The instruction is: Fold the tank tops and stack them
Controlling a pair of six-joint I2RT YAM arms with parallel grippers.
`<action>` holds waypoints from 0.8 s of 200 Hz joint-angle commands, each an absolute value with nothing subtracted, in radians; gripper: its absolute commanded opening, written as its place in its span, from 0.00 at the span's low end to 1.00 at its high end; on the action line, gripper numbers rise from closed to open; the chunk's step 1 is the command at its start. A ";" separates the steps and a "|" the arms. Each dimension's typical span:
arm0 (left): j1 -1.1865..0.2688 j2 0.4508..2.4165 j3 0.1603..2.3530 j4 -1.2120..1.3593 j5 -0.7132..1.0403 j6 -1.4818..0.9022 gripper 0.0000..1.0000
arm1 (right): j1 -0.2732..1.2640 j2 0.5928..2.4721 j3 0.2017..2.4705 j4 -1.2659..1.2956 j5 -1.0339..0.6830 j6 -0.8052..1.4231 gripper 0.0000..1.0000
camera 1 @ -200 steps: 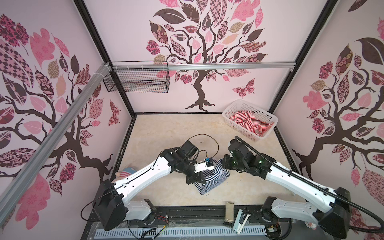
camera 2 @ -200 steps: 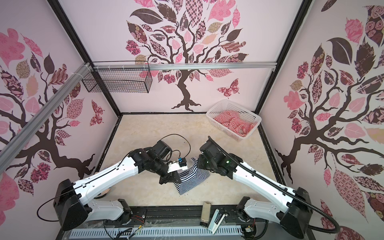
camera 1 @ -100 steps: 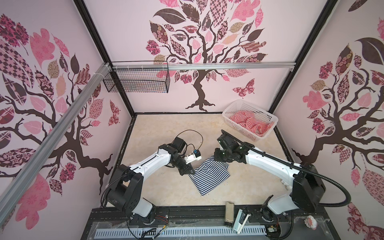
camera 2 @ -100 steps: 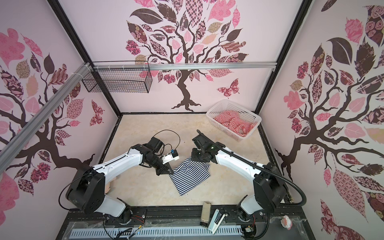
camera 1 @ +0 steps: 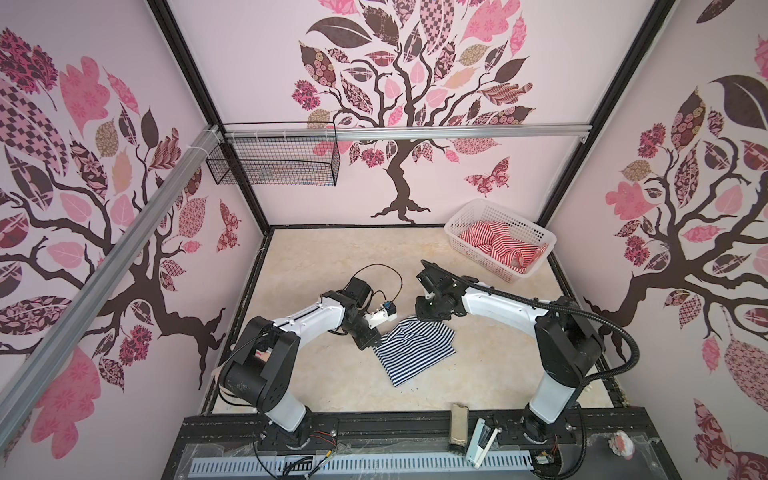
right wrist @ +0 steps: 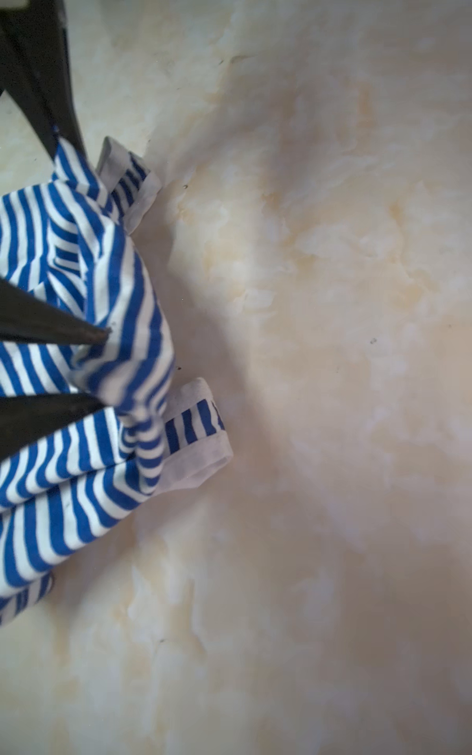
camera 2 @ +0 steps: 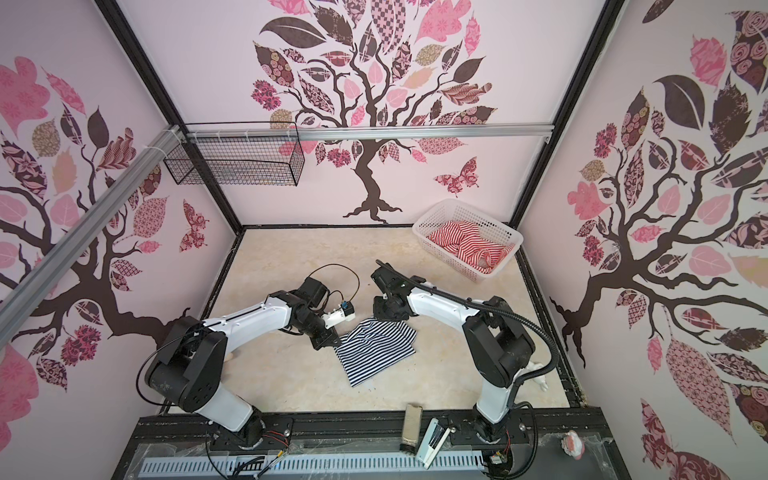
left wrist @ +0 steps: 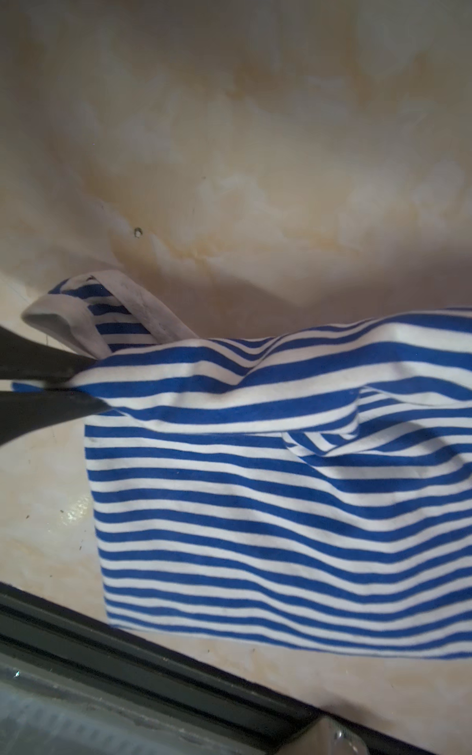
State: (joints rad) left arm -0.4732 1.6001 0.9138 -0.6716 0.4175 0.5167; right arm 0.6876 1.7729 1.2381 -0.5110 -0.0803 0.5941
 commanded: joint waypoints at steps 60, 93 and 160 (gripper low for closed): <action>-0.456 1.560 0.883 -0.467 0.049 0.344 0.35 | 0.681 1.608 1.135 -0.487 -0.053 0.594 0.33; -0.456 1.465 0.854 -0.432 0.002 0.331 0.45 | 0.682 1.624 1.096 -0.430 -0.090 0.607 0.08; -0.472 1.498 0.870 -0.514 0.249 0.414 0.34 | 0.682 1.802 1.190 -0.381 -0.128 0.608 0.00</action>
State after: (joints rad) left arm -0.4637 1.4574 0.8658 -0.4953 0.1665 0.3805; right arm 0.6857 1.7351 1.1313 -0.4011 -0.1059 0.6052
